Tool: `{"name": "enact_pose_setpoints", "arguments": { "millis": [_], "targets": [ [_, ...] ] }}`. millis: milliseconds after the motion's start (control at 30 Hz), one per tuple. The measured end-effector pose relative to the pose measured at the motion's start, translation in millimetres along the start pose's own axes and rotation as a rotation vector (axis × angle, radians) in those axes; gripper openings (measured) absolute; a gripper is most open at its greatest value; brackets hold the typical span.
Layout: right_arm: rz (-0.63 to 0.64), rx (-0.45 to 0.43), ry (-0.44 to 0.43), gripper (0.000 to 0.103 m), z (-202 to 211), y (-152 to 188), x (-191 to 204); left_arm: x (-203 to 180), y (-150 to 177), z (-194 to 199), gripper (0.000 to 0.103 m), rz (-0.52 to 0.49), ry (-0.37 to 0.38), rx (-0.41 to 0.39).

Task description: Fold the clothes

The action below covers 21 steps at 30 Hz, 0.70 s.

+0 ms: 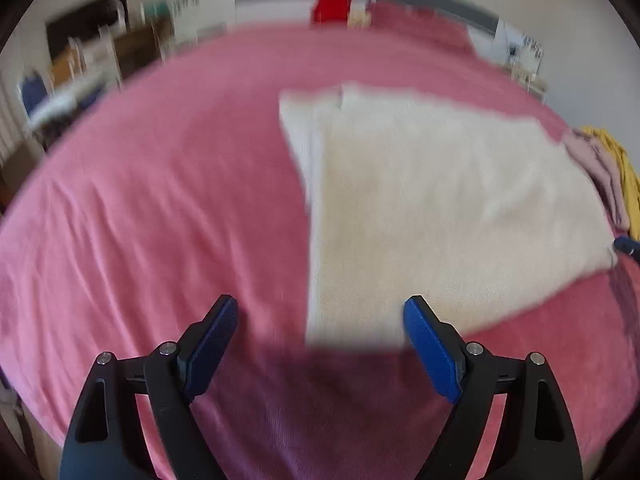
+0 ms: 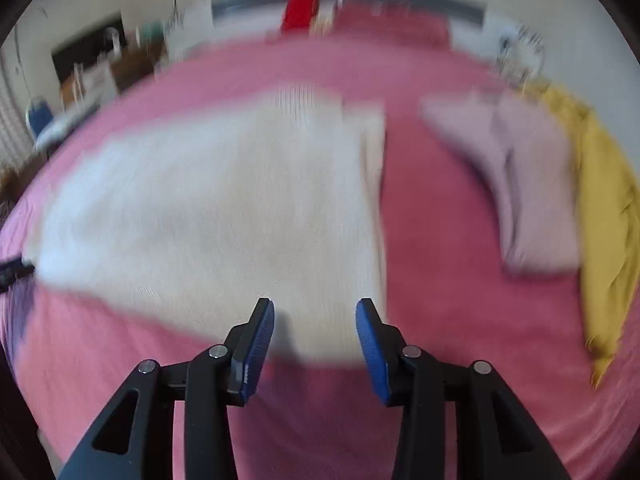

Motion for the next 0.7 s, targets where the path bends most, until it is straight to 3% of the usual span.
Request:
{"name": "enact_pose_setpoints", "arguments": {
  "millis": [33, 133, 267, 367, 433, 533, 633, 700],
  "targets": [
    [-0.005, -0.049, -0.038, 0.044, 4, -12, 9, -4, -7, 9, 0.086, 0.000, 0.003, -0.067],
    [0.032, 0.012, -0.106, 0.044, -24, -41, 45, -47, -22, -9, 0.086, -0.105, 0.002, -0.084],
    [0.195, 0.053, -0.085, 0.044, -76, -60, 91, -104, -42, -34, 0.086, -0.248, -0.001, -0.100],
    [0.199, 0.069, -0.090, 0.044, -92, -46, 103, -148, -56, -53, 0.086, -0.355, -0.003, -0.112],
    [0.205, 0.075, -0.073, 0.045, -92, -40, 101, -146, -36, -59, 0.088, -0.330, 0.019, -0.117],
    [0.254, 0.048, -0.065, 0.046, -75, -31, 101, -141, -32, -59, 0.089, -0.299, 0.044, -0.144],
    [0.285, 0.032, -0.068, 0.046, -65, -29, 99, -136, -45, -55, 0.089, -0.282, 0.062, -0.104],
    [0.216, -0.029, -0.121, 0.046, -39, -36, 90, -124, -49, -45, 0.089, -0.267, 0.031, -0.141]
  ]
}}
Point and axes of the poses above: each gripper's, at about its wrist camera, not at the fingertips, and z roughly against the way its jaws point, x to its left, y to its underside, the point moved 4 cm from there along -z, roughly the way its jaws point, and after that the axes turned 10 degrees about -y, right-handed, at the moved point
